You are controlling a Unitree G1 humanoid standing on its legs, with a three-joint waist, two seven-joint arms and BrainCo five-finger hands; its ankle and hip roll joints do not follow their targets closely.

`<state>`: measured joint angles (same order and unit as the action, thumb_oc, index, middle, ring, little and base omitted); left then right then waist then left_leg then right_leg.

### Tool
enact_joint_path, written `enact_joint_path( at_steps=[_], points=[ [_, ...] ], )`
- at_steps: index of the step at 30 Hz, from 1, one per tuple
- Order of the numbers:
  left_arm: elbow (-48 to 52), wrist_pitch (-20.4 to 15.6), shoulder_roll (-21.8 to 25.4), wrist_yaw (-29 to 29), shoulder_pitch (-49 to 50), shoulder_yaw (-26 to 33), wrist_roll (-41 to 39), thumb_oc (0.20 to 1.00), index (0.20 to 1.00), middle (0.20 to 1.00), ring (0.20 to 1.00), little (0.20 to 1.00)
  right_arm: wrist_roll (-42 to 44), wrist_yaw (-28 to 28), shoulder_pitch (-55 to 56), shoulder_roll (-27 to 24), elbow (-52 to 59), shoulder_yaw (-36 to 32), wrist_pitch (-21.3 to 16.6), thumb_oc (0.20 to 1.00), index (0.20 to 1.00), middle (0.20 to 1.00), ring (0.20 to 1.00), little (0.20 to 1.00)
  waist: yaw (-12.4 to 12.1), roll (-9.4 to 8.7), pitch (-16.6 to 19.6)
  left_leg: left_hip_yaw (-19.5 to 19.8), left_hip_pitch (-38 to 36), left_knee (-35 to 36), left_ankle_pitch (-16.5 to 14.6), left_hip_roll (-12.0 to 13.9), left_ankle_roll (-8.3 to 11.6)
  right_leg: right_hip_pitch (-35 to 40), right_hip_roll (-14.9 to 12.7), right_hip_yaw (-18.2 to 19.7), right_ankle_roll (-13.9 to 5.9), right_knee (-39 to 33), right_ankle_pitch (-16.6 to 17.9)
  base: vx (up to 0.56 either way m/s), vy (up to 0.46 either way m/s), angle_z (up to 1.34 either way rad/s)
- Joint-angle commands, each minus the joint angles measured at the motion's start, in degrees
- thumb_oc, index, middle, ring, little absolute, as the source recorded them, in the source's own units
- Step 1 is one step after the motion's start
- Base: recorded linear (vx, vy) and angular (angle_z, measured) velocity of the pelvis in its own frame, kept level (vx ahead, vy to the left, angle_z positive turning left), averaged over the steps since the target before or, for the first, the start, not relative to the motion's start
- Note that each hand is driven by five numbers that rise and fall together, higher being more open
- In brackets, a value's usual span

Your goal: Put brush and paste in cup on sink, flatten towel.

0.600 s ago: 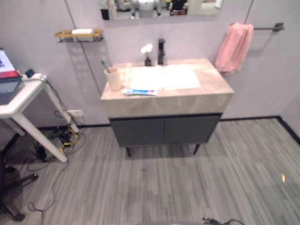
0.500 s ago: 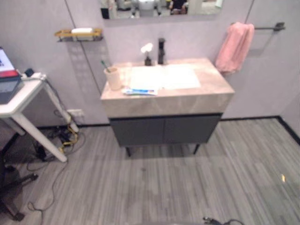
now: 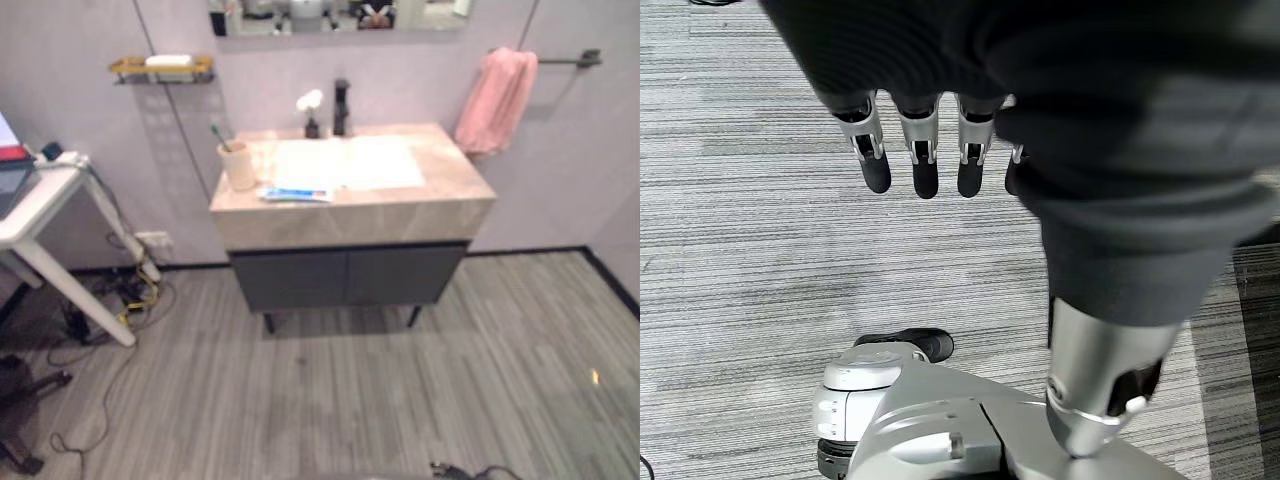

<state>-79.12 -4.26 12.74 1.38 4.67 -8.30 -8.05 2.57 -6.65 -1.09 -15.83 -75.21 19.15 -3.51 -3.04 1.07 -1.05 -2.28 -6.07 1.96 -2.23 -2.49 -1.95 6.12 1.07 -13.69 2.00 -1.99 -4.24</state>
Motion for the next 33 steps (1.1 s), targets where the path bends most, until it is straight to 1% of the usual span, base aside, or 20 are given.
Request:
enact_joint_path(
  at_steps=[1, 8, 10, 13, 16, 19, 22, 24, 26, 28, 29, 30, 31, 32, 33],
  points=[
    [-3.39, -0.74, -0.4, -0.33, -2.55, 0.36, 0.19, 1.0, 1.0, 1.0, 1.0, 1.0, 2.26, 0.37, -2.21, 0.72, -3.18, 0.98, -0.9, 1.0, 1.0, 1.0, 1.0, 1.0, -0.1, -2.61, 1.31, 3.4, -0.02, 1.75, -1.36, 0.49, 0.89, 0.37, -3.65, -0.24, -5.61, -1.78, 1.4, 0.0, 0.0, 0.0],
    [-3.94, -0.2, 0.03, -0.93, -3.94, 1.07, -0.07, 1.0, 1.0, 1.0, 1.0, 1.0, 2.76, 0.51, -1.18, 1.28, -5.44, -0.42, 0.02, 1.0, 1.0, 1.0, 1.0, 1.0, -0.21, -2.93, 0.72, 4.34, -0.55, 2.28, -1.03, 0.9, 1.35, 1.11, -3.41, -1.6, -5.24, -1.54, 0.61, 0.03, -0.035, 0.1],
    [-4.18, 0.04, -0.02, -0.78, -4.13, 1.0, -0.23, 1.0, 1.0, 1.0, 1.0, 1.0, 2.62, 0.83, -0.92, 1.31, -5.47, -0.63, 0.12, 1.0, 1.0, 1.0, 1.0, 1.0, -0.07, -3.16, -0.02, 4.71, -0.28, 2.23, -0.8, 1.14, 1.64, 0.92, -3.19, -2.04, -5.08, -1.3, 0.35, 0.02, -0.055, 0.11],
    [-4.32, 0.25, -0.08, -0.67, -4.25, 0.69, 0.12, 1.0, 1.0, 1.0, 1.0, 1.0, 2.4, 0.63, -1.45, 1.34, -4.99, -0.07, 0.17, 1.0, 1.0, 1.0, 1.0, 1.0, 0.39, -3.21, -0.42, 4.4, 0.2, 2.17, -0.73, 1.4, 1.79, 0.13, -3.03, -1.66, -4.96, -0.99, 0.38, 0.01, -0.031, 0.08],
    [-4.11, 0.52, -0.14, -0.57, -4.09, 0.04, 0.01, 1.0, 1.0, 1.0, 1.0, 1.0, -1.44, 0.84, -3.3, 1.21, -4.7, 2.68, 0.53, 1.0, 1.0, 1.0, 1.0, 1.0, 0.79, -3.38, -1.39, 3.79, 2.12, 0.92, -0.84, 1.74, 1.85, -2.01, -2.81, -0.61, -4.58, 0.29, 0.18, -0.02, -0.056, -0.08],
    [-4.23, 0.65, -0.82, -0.56, -4.31, 0.41, -2.03, 1.0, 1.0, 1.0, 1.0, 1.0, 0.54, 2.22, -4.01, 1.25, -5.16, 0.85, 0.69, 1.0, 1.0, 1.0, 1.0, 1.0, 0.78, -3.48, -1.9, 3.89, 3.28, -0.6, -1.28, 1.99, 1.96, -2.87, -2.53, -0.59, -4.28, 1.11, -0.27, 0.04, -0.079, -0.11],
    [-4.51, 0.69, -0.75, -0.86, -4.83, 0.3, -2.21, 1.0, 1.0, 1.0, 1.0, 1.0, 0.23, 2.41, -4.45, 1.47, -5.06, 1.39, 0.68, 1.0, 1.0, 1.0, 1.0, 1.0, 0.77, -3.63, -2.2, 4.02, 4.08, -1.69, -1.44, 2.04, 2.07, -3.41, -2.43, -0.4, -4.12, 1.71, -0.46, 0.0, -0.05, 0.02],
    [-4.82, 0.78, -0.71, -0.97, -5.04, 0.18, -1.74, 1.0, 1.0, 1.0, 1.0, 1.0, -0.06, 2.49, -4.47, 1.68, -5.05, 1.74, 0.7, 1.0, 1.0, 1.0, 1.0, 1.0, 0.78, -3.73, -2.18, 3.96, 4.01, -1.85, -1.57, 2.12, 2.11, -3.28, -2.37, -0.32, -4.04, 1.74, -0.61, 0.03, -0.052, -0.01],
    [-4.55, 1.09, -0.67, -1.73, -5.75, -0.97, 0.46, 1.0, 1.0, 1.0, 1.0, 1.0, -0.6, 2.69, -4.23, 1.87, -4.67, 2.23, 0.9, 1.0, 1.0, 1.0, 1.0, 1.0, 1.04, -4.0, -2.27, 3.8, 3.76, -2.44, -1.91, 2.38, 2.23, -2.71, -2.01, -0.13, -3.66, 1.49, -0.9, 0.08, -0.073, -0.02],
    [-3.9, 0.85, -0.38, -2.07, -6.54, -1.15, 0.04, 1.0, 1.0, 1.0, 1.0, 1.0, -0.18, 3.11, -4.35, 1.81, -4.29, 2.11, 0.75, 1.0, 1.0, 1.0, 1.0, 1.0, 1.08, -4.33, -2.73, 3.81, 4.93, -5.12, -2.64, 2.46, 2.45, -2.73, -1.78, 0.11, -3.39, 1.57, -1.2, 0.04, -0.06, -0.02],
    [-3.91, 0.85, -0.38, -2.07, -6.54, -1.15, 0.04, 1.0, 1.0, 1.0, 1.0, 1.0, -0.18, 3.11, -4.35, 1.81, -4.3, 2.1, 0.75, 1.0, 1.0, 1.0, 1.0, 1.0, 1.09, -4.33, -2.72, 3.82, 5.01, -5.24, -2.69, 2.46, 2.45, -2.76, -1.78, 0.1, -3.39, 1.58, -1.21, 0.02, -0.079, -0.01],
    [-3.59, 0.89, -0.09, -1.76, -7.19, -0.46, -1.49, 1.0, 1.0, 1.0, 1.0, 1.0, 0.0, 3.07, -4.37, 1.6, -3.99, 2.4, 0.68, 1.0, 1.0, 1.0, 1.0, 1.0, 0.88, -4.81, -3.98, 3.75, 7.98, -12.12, -4.0, 2.11, 2.97, -2.68, -1.74, 0.38, -2.86, 1.89, -1.58, 0.01, -0.054, -0.04],
    [-3.59, 0.89, -0.09, -1.76, -7.19, -0.46, -1.49, 1.0, 1.0, 1.0, 1.0, 1.0, 0.0, 3.07, -4.37, 1.6, -3.99, 2.4, 0.68, 1.0, 1.0, 1.0, 1.0, 1.0, 0.88, -4.81, -3.98, 3.75, 7.98, -12.12, -4.0, 2.11, 2.97, -2.68, -1.74, 0.38, -2.86, 1.89, -1.58, -0.01, -0.109, -0.03],
    [-3.24, 0.74, 0.04, -2.25, -7.95, -0.19, -2.45, 1.0, 1.0, 1.0, 1.0, 1.0, -0.09, 3.27, -4.25, 1.36, -3.32, 2.82, 0.49, 1.0, 1.0, 1.0, 1.0, 1.0, 0.75, -4.94, -5.61, 3.63, 13.46, -21.52, -2.76, 2.13, 3.86, -2.4, -1.25, -0.06, -2.0, 1.99, -1.89, -0.02, -0.09, -0.1],
    [-2.94, 0.55, 0.28, -2.77, -8.56, 0.45, -3.68, 1.0, 1.0, 1.0, 1.0, 1.0, -0.16, 3.39, -4.3, 1.2, -3.03, 2.92, 0.49, 1.0, 1.0, 1.0, 1.0, 1.0, 0.47, -5.0, -6.77, 3.57, 16.1, -26.0, -0.53, 2.25, 4.42, -1.97, -0.97, -0.51, -1.49, 1.99, -2.05, 0.02, -0.149, 0.11]
  ],
)
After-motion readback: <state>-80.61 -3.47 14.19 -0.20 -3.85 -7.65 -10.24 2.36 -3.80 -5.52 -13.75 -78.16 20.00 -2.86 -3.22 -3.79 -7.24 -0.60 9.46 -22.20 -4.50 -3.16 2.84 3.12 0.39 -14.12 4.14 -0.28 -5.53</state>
